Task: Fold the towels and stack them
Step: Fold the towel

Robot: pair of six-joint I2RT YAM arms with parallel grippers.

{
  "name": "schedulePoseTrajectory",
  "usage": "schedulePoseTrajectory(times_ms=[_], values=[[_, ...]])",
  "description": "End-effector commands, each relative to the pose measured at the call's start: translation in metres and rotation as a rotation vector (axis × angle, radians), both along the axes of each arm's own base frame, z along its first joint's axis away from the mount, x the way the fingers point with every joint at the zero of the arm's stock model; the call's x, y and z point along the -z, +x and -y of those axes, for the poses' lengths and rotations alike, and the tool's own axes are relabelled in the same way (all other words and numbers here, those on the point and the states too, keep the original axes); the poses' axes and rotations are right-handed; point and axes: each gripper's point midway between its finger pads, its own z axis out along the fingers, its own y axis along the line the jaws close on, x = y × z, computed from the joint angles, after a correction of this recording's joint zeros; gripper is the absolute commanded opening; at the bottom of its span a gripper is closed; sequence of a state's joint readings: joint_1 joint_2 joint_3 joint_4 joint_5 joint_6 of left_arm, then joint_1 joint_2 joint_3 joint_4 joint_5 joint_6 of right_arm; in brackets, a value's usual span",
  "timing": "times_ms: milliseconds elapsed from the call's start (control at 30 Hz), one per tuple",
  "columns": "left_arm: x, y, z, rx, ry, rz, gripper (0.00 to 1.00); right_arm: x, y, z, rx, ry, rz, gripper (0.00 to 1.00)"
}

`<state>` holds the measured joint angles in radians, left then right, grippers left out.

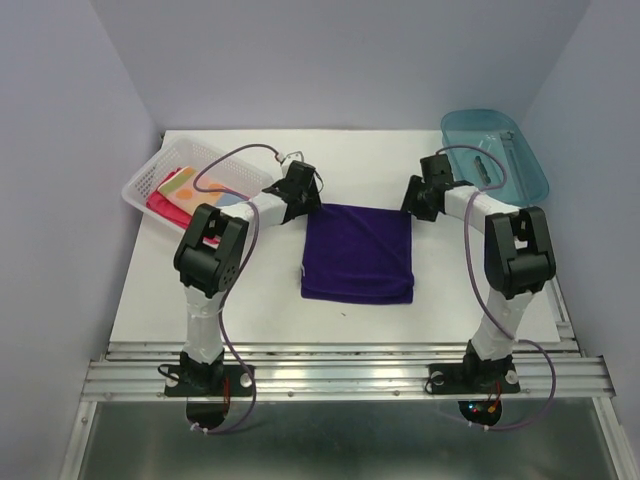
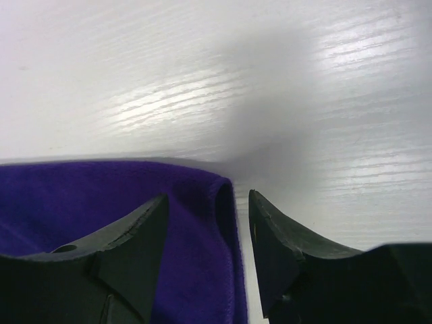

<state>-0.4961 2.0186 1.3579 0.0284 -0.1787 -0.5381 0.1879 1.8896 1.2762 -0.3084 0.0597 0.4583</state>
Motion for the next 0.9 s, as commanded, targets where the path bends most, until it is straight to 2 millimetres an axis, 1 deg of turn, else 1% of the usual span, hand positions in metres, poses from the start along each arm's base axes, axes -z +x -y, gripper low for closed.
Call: schedulePoseTrajectory(times_ms=[0,67,100,167,200,233,267,333,367,400,433,467,500,533,567,667,700,733,767,800,833,867], values=[[-0.005,0.005,0.004,0.022,-0.009,0.006,0.59,0.0,0.011,0.012,0.018,-0.039,0.018,0.54],[0.0,0.007,0.0,0.012,-0.008,-0.002,0.55,0.005,0.01,0.011,0.007,-0.034,0.013,0.52],[0.001,0.009,0.0,0.009,-0.01,-0.002,0.51,0.011,0.01,0.012,0.011,-0.035,0.0,0.5],[0.006,0.011,-0.001,0.009,-0.01,-0.012,0.47,0.013,0.012,0.016,0.018,-0.039,-0.002,0.44],[0.006,0.013,-0.001,0.005,-0.007,-0.009,0.42,0.016,0.013,0.016,0.021,-0.039,-0.006,0.41],[0.006,0.014,-0.001,0.003,-0.007,-0.009,0.39,0.017,0.013,0.017,0.022,-0.037,-0.01,0.38],[0.01,0.013,0.0,0.009,-0.006,-0.014,0.34,0.019,0.013,0.018,0.022,-0.034,-0.012,0.3],[0.012,0.013,0.004,0.025,-0.014,-0.021,0.27,0.02,0.013,0.016,0.015,-0.023,-0.016,0.25],[0.013,0.013,0.005,0.031,-0.016,-0.023,0.26,0.021,0.012,0.014,0.006,-0.018,-0.019,0.19],[0.013,0.013,0.006,0.037,-0.019,-0.023,0.16,0.021,0.012,0.012,-0.001,-0.009,-0.017,0.17],[0.012,0.013,0.008,0.045,-0.024,-0.023,0.08,0.019,0.013,0.008,-0.021,0.012,-0.011,0.14],[0.011,0.013,0.008,0.046,-0.026,-0.022,0.0,0.018,0.013,0.006,-0.033,0.017,-0.006,0.08],[0.008,0.015,0.009,0.055,-0.025,-0.013,0.0,0.015,0.015,0.006,-0.037,0.014,0.005,0.05],[0.005,0.017,0.009,0.054,-0.022,-0.002,0.0,0.012,0.017,0.001,-0.063,0.034,0.013,0.03],[-0.002,0.019,0.007,0.048,-0.023,0.013,0.0,0.007,0.019,0.0,-0.075,0.033,0.024,0.01],[-0.019,0.02,0.002,0.03,-0.018,0.058,0.0,-0.011,0.023,-0.002,-0.096,0.032,0.068,0.01],[-0.032,0.015,0.0,0.035,-0.035,0.095,0.0,-0.025,0.022,-0.002,-0.101,0.035,0.098,0.01],[-0.037,0.011,-0.001,0.035,-0.048,0.117,0.0,-0.033,0.02,-0.002,-0.106,0.039,0.118,0.01],[-0.043,0.006,0.0,0.049,-0.072,0.135,0.0,-0.028,0.011,-0.004,-0.116,0.052,0.117,0.01],[-0.054,-0.003,-0.001,0.058,-0.106,0.175,0.0,-0.045,0.008,-0.004,-0.116,0.062,0.157,0.01],[-0.069,-0.01,0.001,0.079,-0.138,0.205,0.0,-0.038,-0.005,-0.006,-0.122,0.075,0.134,0.01],[-0.07,-0.016,0.001,0.085,-0.147,0.214,0.0,-0.039,-0.011,-0.006,-0.126,0.087,0.135,0.01]])
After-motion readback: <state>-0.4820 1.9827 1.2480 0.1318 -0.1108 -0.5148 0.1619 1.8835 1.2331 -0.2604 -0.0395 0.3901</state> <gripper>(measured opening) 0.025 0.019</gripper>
